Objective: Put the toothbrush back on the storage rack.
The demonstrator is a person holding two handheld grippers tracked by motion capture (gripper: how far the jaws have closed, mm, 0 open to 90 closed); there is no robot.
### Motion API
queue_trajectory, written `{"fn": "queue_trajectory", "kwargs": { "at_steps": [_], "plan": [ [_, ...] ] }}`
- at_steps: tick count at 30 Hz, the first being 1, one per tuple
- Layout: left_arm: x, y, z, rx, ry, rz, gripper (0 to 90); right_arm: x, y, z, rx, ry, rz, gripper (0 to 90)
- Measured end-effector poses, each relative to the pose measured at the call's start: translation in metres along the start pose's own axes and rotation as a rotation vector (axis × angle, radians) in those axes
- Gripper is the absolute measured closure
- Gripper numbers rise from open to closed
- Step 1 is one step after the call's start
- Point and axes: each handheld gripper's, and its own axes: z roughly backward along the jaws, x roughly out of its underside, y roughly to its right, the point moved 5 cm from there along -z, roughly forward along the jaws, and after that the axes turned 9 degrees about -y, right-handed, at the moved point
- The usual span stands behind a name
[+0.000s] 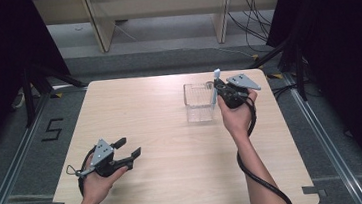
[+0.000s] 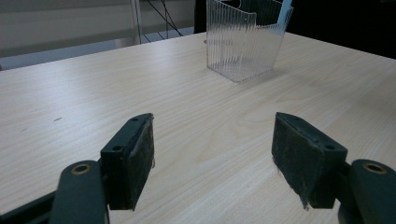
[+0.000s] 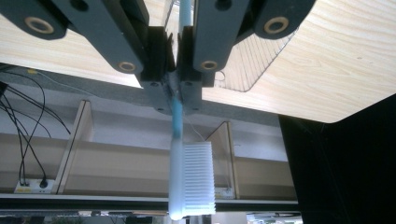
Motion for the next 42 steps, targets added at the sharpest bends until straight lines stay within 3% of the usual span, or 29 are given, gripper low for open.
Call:
{"fn": "queue_trajectory", "kwargs": {
  "at_steps": [6,16,42],
  "plan": [
    [0.001,0.000,0.000,-0.003,0.000,0.002,29.5,0.002,0.001,-0.002,-0.003,0.002,0.021,86.1],
    [0.001,-0.001,0.000,-0.003,0.001,0.006,29.6,0.009,0.000,-0.005,0.003,-0.008,-0.003,86.0],
    [0.004,-0.001,0.001,-0.009,-0.017,0.002,29.6,0.024,0.000,-0.012,0.007,-0.034,0.002,86.1]
  ]
}}
